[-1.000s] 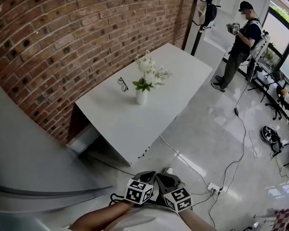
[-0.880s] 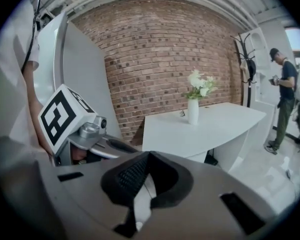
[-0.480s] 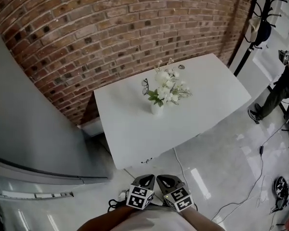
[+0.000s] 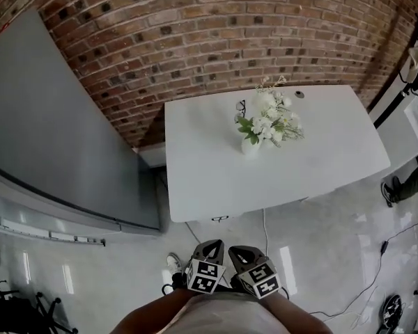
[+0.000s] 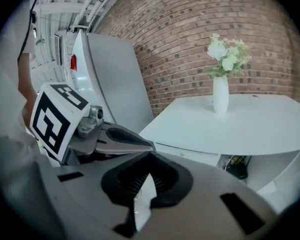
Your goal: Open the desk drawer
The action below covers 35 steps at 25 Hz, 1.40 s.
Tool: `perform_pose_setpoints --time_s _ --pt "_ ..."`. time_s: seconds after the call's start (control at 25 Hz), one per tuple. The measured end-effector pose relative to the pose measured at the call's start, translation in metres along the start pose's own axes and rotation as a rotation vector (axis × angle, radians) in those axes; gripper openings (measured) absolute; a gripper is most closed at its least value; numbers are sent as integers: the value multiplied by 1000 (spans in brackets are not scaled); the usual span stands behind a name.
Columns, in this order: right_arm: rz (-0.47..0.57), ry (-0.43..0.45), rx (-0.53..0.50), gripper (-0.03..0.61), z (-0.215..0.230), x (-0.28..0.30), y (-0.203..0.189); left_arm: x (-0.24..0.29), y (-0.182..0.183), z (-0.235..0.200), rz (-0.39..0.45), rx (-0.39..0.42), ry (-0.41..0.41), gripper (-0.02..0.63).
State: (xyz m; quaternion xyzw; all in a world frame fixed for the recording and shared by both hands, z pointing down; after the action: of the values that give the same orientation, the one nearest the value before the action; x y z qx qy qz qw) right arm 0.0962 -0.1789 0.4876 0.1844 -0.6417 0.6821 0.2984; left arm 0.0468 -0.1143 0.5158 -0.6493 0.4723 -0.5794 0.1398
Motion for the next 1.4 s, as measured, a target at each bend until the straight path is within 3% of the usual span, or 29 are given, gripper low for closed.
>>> perform_pose_setpoints --time_s 0.12,0.28,0.48,0.6,0.68,0.84,1.4 --pt "-17 -23 26 9 -3 7 -2 3 -12 -20 -31 0 38 8" --pt "-39 -42 25 9 -14 11 -6 5 -22 -42 -75 98 87 8" --pt "-59 -58 27 9 -19 9 -13 15 -25 -51 -109 224 40 9" --pt "-74 -71 30 9 -16 6 -19 20 -33 -51 -130 237 32 12" --pt "-81 -83 32 9 -13 4 -21 24 -39 -51 -145 237 27 62" --pt "-87 -86 25 9 -12 1 -25 31 -46 -51 -164 254 30 82" --pt "-69 -75 -1 9 -2 16 -42 83 -66 -70 -266 456 80 147"
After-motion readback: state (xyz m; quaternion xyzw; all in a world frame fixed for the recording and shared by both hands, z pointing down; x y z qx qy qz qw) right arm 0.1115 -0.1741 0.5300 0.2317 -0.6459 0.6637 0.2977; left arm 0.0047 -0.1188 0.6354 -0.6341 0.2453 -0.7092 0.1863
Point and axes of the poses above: the fingertips, and each gripper's own axes: x forward along the fingers, z to its right, y out of its top, the point moved 5 cm from there along -x, backward along the fingers, and after that the axes turned 15 degrees about -y, right-handed, at the moved point
